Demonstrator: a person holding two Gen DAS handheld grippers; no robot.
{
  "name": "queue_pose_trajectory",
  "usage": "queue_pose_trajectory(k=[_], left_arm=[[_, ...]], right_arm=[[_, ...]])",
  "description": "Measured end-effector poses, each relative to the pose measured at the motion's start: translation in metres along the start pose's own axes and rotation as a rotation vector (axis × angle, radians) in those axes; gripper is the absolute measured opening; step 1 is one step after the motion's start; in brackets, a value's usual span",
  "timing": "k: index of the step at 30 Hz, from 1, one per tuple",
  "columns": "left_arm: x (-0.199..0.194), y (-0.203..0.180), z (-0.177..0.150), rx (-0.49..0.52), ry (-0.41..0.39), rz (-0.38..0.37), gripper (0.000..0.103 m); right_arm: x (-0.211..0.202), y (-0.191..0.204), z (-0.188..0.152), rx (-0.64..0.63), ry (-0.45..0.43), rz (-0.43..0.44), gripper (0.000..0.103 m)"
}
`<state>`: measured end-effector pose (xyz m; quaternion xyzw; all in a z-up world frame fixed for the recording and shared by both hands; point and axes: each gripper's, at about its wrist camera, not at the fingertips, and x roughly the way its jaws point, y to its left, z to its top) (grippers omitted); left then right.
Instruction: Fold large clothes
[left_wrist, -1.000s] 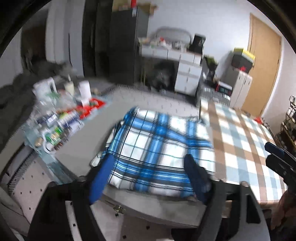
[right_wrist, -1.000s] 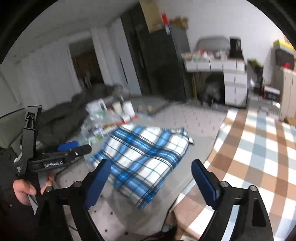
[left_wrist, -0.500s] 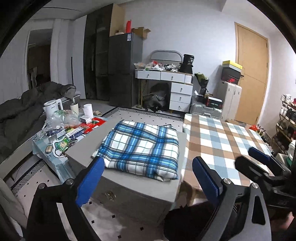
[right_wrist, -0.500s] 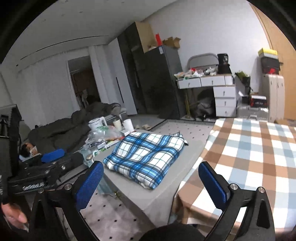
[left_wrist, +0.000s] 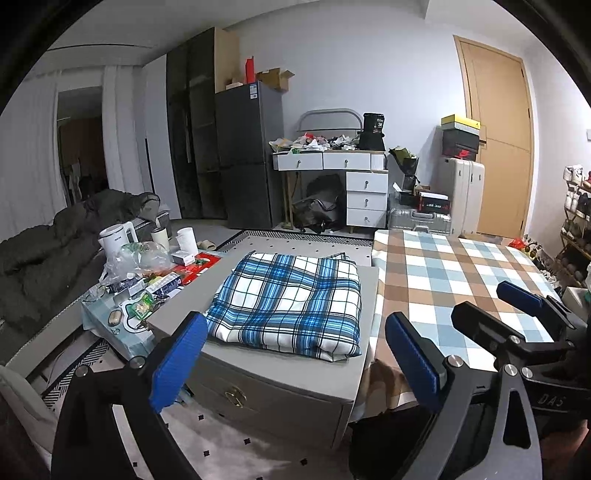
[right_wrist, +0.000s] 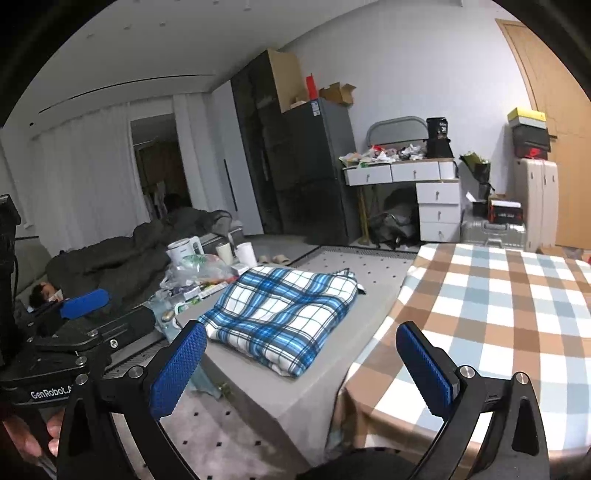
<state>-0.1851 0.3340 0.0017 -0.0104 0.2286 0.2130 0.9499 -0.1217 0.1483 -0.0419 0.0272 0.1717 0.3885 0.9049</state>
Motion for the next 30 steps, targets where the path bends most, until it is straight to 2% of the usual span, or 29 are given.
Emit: queue_pose_trajectory(k=[30], left_arm=[[-0.0089,-0.0046,-0.0012,0.006,0.021,0.019,0.095]], right_arm=[[-0.007,-0.0066,0.0033,0.039,-0.008,0.022,0.103]])
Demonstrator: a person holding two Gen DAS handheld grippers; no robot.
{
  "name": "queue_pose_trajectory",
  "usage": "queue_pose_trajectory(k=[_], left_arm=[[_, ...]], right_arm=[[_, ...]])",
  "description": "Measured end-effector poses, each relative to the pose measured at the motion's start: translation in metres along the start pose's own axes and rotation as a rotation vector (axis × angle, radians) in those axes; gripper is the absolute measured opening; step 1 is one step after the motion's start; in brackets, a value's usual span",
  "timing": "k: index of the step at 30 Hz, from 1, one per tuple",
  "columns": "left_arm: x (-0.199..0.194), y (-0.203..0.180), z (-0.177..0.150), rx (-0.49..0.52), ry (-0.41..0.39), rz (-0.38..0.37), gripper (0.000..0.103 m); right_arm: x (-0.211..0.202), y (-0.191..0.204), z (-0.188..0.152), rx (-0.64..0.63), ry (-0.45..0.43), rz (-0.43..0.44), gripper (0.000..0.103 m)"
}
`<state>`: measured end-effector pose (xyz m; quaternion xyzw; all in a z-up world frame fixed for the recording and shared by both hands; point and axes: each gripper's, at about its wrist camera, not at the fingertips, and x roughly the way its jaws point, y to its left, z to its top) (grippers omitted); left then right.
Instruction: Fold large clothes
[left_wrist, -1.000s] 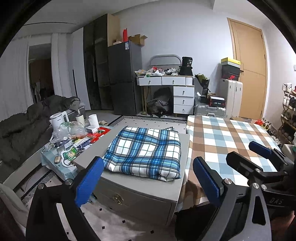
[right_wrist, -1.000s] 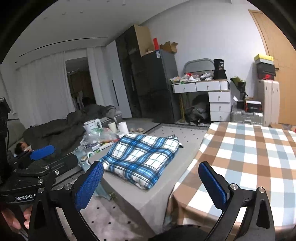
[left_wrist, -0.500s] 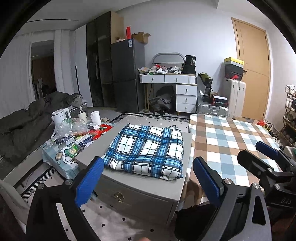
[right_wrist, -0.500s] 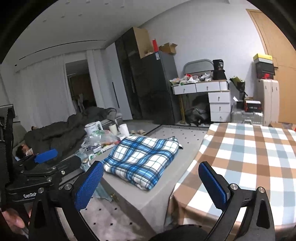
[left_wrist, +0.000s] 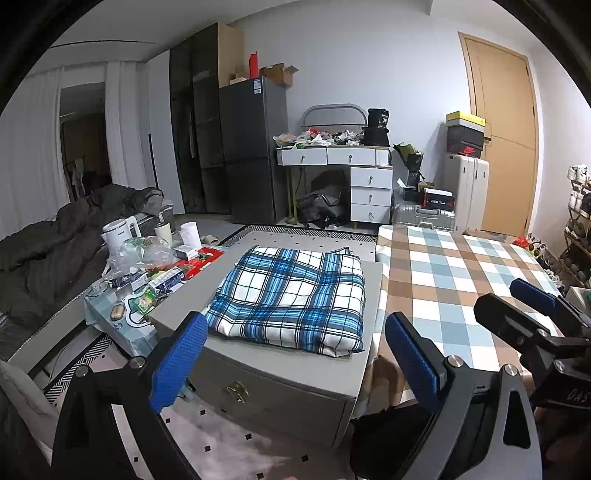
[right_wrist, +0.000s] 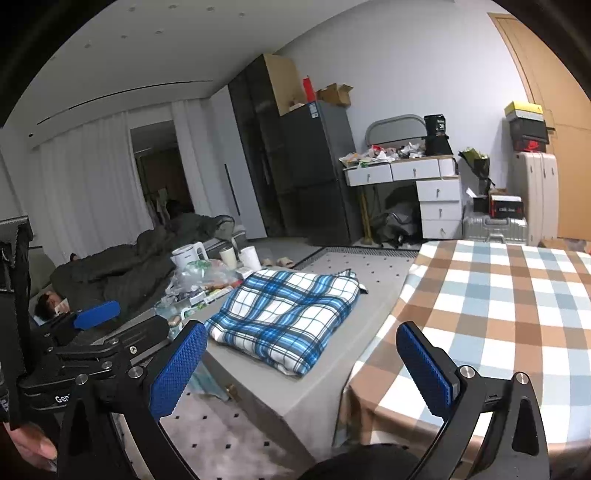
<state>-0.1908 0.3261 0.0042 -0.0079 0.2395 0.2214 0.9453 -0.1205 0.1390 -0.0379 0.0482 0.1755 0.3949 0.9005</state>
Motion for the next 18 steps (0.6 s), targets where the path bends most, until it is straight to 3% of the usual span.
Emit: queue_pose_trajectory(k=[18], left_arm=[[0.0005,0.0011,0.0011,0.008,0.005,-0.009,0.095]], right_arm=[[-0.002,0.0019,-0.0007,-0.004,-0.003,0.004,0.103]])
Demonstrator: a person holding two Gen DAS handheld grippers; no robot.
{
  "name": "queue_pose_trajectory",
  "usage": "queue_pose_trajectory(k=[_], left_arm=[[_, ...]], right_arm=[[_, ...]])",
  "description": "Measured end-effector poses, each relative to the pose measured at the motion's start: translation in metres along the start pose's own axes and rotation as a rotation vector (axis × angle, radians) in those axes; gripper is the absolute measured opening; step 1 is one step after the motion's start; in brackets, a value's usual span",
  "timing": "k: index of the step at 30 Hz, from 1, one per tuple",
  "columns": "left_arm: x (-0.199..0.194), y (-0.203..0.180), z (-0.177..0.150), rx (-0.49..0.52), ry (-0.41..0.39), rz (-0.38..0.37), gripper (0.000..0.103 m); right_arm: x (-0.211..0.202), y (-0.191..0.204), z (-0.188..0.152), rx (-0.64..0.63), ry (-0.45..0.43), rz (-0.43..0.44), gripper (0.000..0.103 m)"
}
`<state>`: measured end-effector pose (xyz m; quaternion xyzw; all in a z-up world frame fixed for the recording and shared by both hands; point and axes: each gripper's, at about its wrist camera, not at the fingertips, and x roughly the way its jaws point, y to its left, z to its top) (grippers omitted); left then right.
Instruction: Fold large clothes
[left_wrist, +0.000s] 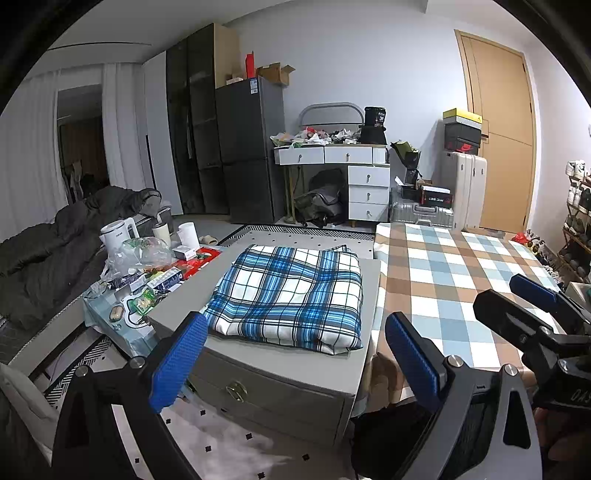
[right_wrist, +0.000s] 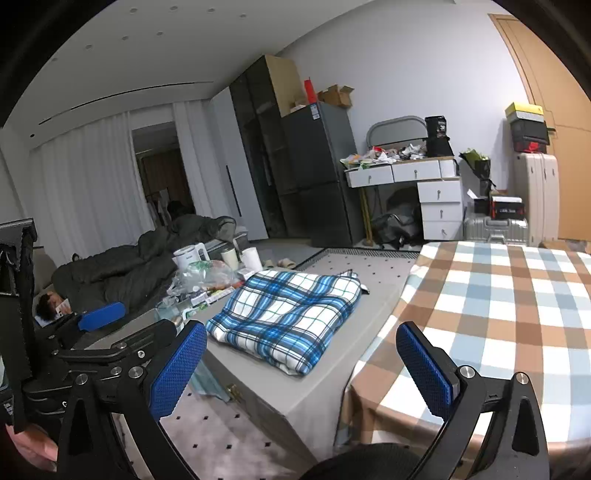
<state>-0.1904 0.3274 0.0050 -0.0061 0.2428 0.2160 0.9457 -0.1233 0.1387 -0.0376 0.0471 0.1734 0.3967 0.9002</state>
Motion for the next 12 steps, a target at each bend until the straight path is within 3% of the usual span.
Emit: queue_pose_trajectory(k=[12], left_arm=[[0.0001,-0.0015,0.0019,0.013,-0.009,-0.005,0.095]], right_arm=[[0.0031,0.0011,-0.0014,0.012,-0.002,-0.007,0.103]])
